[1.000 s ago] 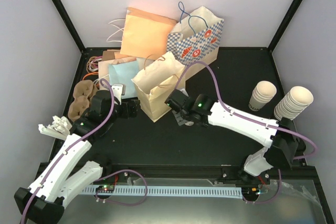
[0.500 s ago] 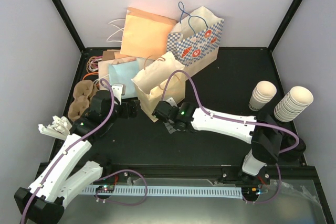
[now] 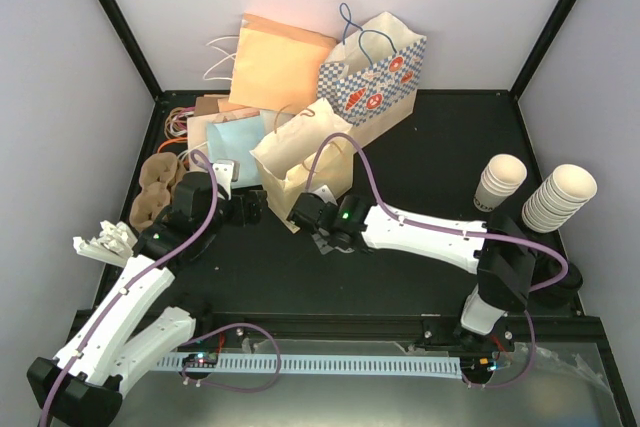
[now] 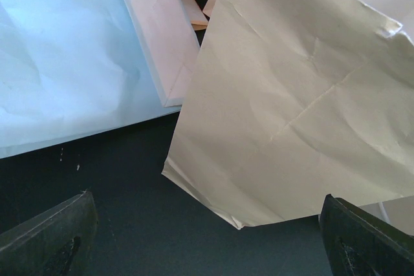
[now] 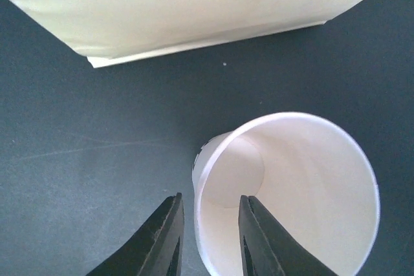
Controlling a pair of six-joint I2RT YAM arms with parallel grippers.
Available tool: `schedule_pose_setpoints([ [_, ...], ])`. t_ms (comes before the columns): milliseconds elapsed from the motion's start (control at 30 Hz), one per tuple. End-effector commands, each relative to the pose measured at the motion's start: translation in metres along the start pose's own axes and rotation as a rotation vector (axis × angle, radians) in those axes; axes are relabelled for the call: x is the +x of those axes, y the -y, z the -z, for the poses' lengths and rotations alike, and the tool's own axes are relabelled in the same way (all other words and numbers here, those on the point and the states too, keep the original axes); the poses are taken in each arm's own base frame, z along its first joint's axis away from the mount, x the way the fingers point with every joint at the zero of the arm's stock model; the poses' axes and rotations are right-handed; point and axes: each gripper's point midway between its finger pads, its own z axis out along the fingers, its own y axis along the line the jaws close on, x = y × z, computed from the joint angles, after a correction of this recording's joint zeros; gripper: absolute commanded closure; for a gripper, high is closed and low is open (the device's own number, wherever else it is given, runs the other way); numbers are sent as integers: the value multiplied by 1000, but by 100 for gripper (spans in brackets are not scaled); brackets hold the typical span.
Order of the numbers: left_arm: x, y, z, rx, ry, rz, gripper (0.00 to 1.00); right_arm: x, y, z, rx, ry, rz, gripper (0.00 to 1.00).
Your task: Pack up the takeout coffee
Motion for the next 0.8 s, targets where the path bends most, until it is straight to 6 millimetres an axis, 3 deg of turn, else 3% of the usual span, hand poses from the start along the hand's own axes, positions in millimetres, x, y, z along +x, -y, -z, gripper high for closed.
schedule_pose_setpoints([
  [0, 0, 1, 2, 8, 4, 0, 3, -29, 15, 37, 30, 113, -55, 72],
  [200, 0, 2, 3, 18, 10, -2, 3, -53, 52, 87, 72, 248, -113, 72],
  [467, 1, 4, 3, 29, 8, -2, 3, -50, 123, 106, 305, 331, -337, 71],
  [533, 0, 4, 3, 30, 9, -4, 3, -48, 139, 114, 377, 365, -398, 52],
  [600, 0, 5, 3, 33, 11, -4, 3, -48, 147, 118, 421, 389, -425, 45],
  [667, 0, 5, 2, 36, 8, -5, 3, -46, 153, 119, 454, 402, -448, 14],
  [700, 0, 5, 2, 37, 9, -4, 3, -44, 154, 117, 467, 403, -448, 3],
  [767, 0, 6, 2, 38, 8, -4, 3, -39, 158, 111, 496, 403, -463, 0],
])
